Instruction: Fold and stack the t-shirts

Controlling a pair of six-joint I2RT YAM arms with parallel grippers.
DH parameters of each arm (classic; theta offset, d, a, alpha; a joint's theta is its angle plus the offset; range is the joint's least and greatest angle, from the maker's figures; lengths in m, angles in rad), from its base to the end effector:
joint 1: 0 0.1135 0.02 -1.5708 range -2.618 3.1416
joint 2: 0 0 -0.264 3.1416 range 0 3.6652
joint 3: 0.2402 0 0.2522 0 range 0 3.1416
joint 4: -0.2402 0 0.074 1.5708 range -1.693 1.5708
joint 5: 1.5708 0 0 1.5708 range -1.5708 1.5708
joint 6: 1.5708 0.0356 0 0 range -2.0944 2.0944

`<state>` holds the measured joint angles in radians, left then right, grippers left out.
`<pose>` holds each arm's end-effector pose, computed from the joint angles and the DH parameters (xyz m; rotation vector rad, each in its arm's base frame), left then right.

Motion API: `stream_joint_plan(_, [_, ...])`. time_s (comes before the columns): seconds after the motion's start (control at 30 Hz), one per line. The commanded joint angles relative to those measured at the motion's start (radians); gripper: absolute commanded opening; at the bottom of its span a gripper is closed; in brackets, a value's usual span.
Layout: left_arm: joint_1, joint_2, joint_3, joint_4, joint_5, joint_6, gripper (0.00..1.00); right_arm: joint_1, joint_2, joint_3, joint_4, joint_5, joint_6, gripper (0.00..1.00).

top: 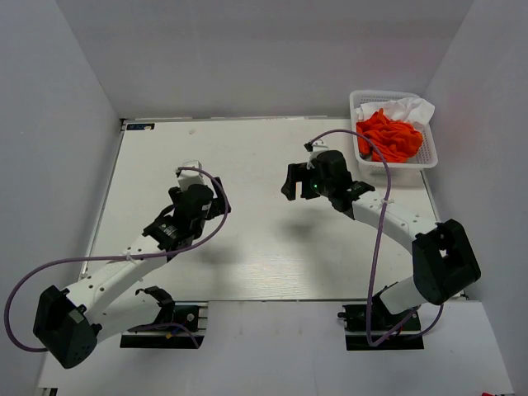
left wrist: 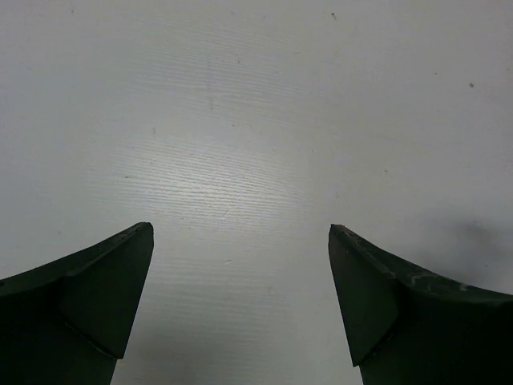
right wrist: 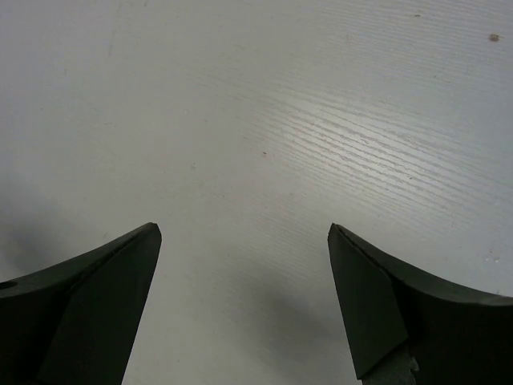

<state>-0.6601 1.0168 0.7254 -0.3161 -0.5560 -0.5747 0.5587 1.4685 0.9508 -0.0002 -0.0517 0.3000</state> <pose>0.1842 -0.1192 0.2656 -0.2188 2.0686 -0.1438 0.2795 0.1769 0.2528 -0.3078 2.1175 0.5679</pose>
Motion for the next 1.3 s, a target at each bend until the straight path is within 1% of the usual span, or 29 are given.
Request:
stream_joint_plan(0.0, [0.005,-0.047,-0.006,0.002,0.01,0.009,1.0,0.001,-0.031,0.025,0.022,0.013,0.008,0.9])
stream_joint_plan(0.1, [0.005,-0.07,-0.015,0.002,0.01,0.009,1.0,-0.006,-0.017,0.042,0.02,0.018,0.005,0.9])
stream_joint_plan(0.17, [0.005,-0.07,-0.026,0.002,0.01,0.009,1.0,-0.009,0.039,0.063,0.002,0.018,0.022,0.9])
stream_joint_plan(0.27, [0.005,-0.07,-0.026,-0.021,0.021,-0.001,1.0,-0.034,0.101,0.13,-0.088,0.047,0.048,0.9])
stream_joint_plan(0.33, [0.005,-0.07,-0.037,-0.021,0.033,-0.001,1.0,-0.046,0.107,0.189,-0.112,0.108,0.06,0.9])
stream_joint_plan(0.37, [0.005,-0.07,-0.047,-0.008,0.059,-0.001,1.0,-0.083,0.121,0.21,-0.145,0.128,0.071,0.9])
stream_joint_plan(0.4, [0.005,-0.07,-0.047,0.001,0.068,-0.001,1.0,-0.097,0.128,0.236,-0.197,0.2,0.08,0.9])
stream_joint_plan(0.43, [0.005,-0.07,-0.056,0.011,0.08,-0.001,1.0,-0.112,0.144,0.318,-0.251,0.223,0.082,0.9])
stream_joint_plan(0.47, [0.005,-0.057,-0.057,0.02,0.091,-0.001,1.0,-0.162,0.165,0.348,-0.312,0.269,0.1,0.9])
stream_joint_plan(0.5, [0.005,-0.057,-0.066,0.034,0.102,-0.001,1.0,-0.184,0.182,0.374,-0.363,0.277,0.106,0.9])
stream_joint_plan(0.53, [0.005,-0.041,-0.066,0.034,0.102,-0.001,1.0,-0.222,0.19,0.447,-0.385,0.294,0.111,0.9])
stream_joint_plan(0.57, [0.005,-0.023,-0.066,0.043,0.111,0.009,1.0,-0.242,0.199,0.469,-0.406,0.308,0.126,0.9])
stream_joint_plan(0.6, [0.005,-0.014,-0.066,0.043,0.111,0.009,1.0,-0.302,0.226,0.508,-0.449,0.32,0.137,0.9])
stream_joint_plan(0.67, [0.005,0.014,-0.055,0.043,0.102,0.009,1.0,-0.336,0.245,0.565,-0.48,0.338,0.152,0.9])
stream_joint_plan(0.7, [0.005,0.014,-0.041,0.043,0.102,0.009,1.0,-0.388,0.289,0.61,-0.504,0.342,0.16,0.9])
stream_joint_plan(0.73, [0.005,0.028,-0.031,0.043,0.123,0.009,1.0,-0.402,0.309,0.641,-0.535,0.343,0.163,0.9])
stream_joint_plan(0.77, [0.005,0.028,-0.03,0.043,0.123,0.009,1.0,-0.414,0.353,0.736,-0.572,0.348,0.171,0.9])
stream_joint_plan(0.83, [0.005,0.039,-0.03,0.055,0.145,0.019,1.0,-0.46,0.426,0.807,-0.622,0.345,0.195,0.9])
stream_joint_plan(0.87, [0.005,0.039,-0.03,0.066,0.145,0.019,1.0,-0.476,0.479,0.909,-0.65,0.348,0.205,0.9])
stream_joint_plan(0.9, [0.005,0.048,-0.03,0.066,0.145,0.019,1.0,-0.48,0.504,0.945,-0.658,0.351,0.215,0.9])
stream_joint_plan(0.93, [0.005,0.048,-0.03,0.075,0.145,0.019,1.0,-0.49,0.576,0.971,-0.669,0.361,0.246,0.9])
stream_joint_plan(0.97, [0.005,0.057,-0.03,0.075,0.145,0.019,1.0,-0.502,0.599,1.073,-0.676,0.365,0.258,0.9])
stream_joint_plan(1.0, [0.005,0.057,-0.02,0.075,0.145,0.019,1.0,-0.513,0.659,1.101,-0.682,0.366,0.284,0.9])
stream_joint_plan(1.07, [0.005,0.068,-0.02,0.075,0.145,0.019,1.0,-0.523,0.691,1.177,-0.673,0.394,0.336,0.9])
stream_joint_plan(1.23, [0.005,0.088,-0.02,0.075,0.166,0.019,1.0,-0.548,0.777,1.206,-0.584,0.415,0.406,0.9])
stream_joint_plan(1.27, [0.005,0.088,-0.02,0.075,0.166,0.019,1.0,-0.545,0.792,1.206,-0.551,0.44,0.441,0.9])
